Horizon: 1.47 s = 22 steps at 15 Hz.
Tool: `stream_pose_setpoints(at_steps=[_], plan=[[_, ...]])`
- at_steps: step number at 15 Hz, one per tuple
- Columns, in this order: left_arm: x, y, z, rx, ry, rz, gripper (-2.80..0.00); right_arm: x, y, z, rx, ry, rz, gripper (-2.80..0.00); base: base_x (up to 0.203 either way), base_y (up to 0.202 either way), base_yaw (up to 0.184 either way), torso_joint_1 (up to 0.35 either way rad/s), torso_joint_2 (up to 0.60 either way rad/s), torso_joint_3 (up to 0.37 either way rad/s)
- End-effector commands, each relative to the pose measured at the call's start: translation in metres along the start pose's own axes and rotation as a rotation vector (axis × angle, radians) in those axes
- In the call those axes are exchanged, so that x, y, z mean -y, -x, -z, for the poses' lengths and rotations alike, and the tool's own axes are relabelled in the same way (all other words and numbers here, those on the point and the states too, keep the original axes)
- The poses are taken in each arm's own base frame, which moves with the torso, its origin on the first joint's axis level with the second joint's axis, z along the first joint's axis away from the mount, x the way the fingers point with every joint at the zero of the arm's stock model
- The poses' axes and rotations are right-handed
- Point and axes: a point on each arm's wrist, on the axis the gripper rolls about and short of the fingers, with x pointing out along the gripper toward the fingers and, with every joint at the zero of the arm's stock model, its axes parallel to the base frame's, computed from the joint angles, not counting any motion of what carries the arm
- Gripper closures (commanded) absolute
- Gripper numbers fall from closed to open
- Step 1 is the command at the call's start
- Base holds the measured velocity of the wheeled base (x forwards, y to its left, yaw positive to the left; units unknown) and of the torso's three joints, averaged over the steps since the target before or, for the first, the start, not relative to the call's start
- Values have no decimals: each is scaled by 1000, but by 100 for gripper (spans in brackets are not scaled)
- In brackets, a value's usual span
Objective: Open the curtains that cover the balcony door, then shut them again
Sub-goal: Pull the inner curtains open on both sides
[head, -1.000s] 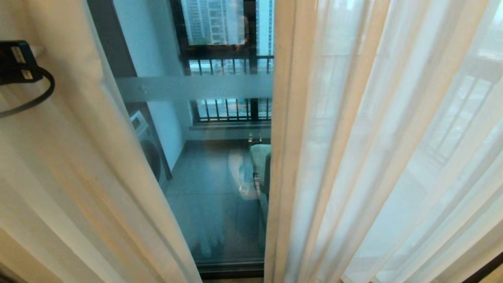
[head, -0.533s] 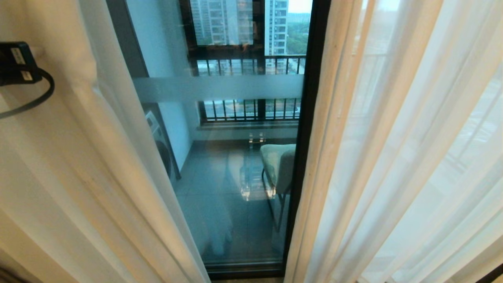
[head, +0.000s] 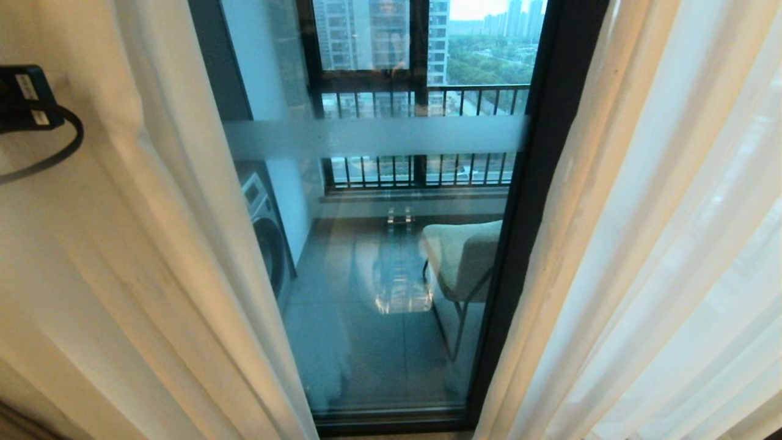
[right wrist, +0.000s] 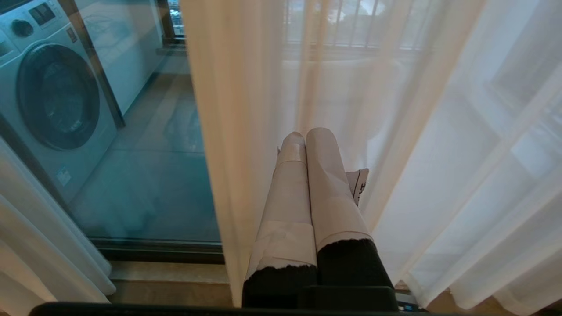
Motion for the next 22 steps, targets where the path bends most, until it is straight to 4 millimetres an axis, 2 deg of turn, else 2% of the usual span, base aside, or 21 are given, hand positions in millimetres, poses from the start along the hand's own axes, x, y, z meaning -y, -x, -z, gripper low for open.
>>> stream_pose_setpoints(at_steps=[1, 22], plan=[[0, -1, 1, -2, -1, -1, 0, 0, 0, 0, 0, 1, -1, 0, 0, 190, 0, 2, 5, -1], [-3, -1, 1, -4, 2, -10, 0, 0, 0, 0, 0, 1, -1, 0, 0, 191, 1, 3, 3, 3]])
